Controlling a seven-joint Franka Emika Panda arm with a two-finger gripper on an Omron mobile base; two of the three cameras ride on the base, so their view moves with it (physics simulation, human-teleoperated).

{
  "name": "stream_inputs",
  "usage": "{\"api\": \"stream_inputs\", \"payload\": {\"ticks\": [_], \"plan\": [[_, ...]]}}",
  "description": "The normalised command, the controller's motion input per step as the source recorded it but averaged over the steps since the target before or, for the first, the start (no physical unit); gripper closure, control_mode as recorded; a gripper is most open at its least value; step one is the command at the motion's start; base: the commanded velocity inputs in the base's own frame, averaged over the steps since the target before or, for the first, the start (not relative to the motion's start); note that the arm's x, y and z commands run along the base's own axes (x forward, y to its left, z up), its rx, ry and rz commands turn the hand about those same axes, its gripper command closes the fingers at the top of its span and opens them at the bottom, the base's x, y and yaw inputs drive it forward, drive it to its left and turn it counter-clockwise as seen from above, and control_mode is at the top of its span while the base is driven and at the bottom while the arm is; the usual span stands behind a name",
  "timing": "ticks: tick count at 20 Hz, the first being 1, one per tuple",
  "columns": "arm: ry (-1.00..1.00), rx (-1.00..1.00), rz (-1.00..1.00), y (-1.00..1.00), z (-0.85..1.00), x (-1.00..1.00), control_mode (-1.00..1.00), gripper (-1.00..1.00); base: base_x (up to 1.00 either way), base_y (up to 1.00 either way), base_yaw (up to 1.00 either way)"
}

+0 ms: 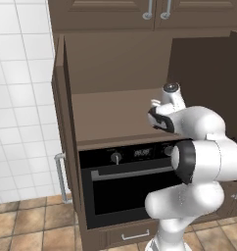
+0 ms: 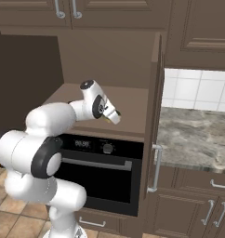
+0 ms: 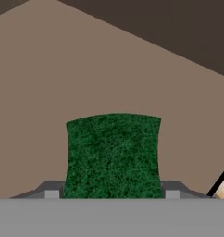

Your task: Open the cabinet. Pick the sponge and place it next to the sink. Then close the cabinet.

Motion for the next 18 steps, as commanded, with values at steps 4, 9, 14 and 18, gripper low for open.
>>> {"api": "stream_inputs", "payload": {"ticks": [4, 9, 14, 18], "plan": [[0.03, 0.0, 0.12, 0.2, 0.66, -0.78, -1.0, 1.0, 0.0, 0.0, 0.0], [0.09, 0.0, 0.18, 0.24, 0.65, -0.71, -1.0, 1.0, 0.0, 0.0, 0.0], [0.08, 0.0, 0.25, 0.2, 0.49, -0.82, -1.0, 1.0, 0.0, 0.0, 0.0], [0.06, 0.0, 0.25, 0.17, 0.32, -0.81, -1.0, 1.0, 0.0, 0.0, 0.0]]}}
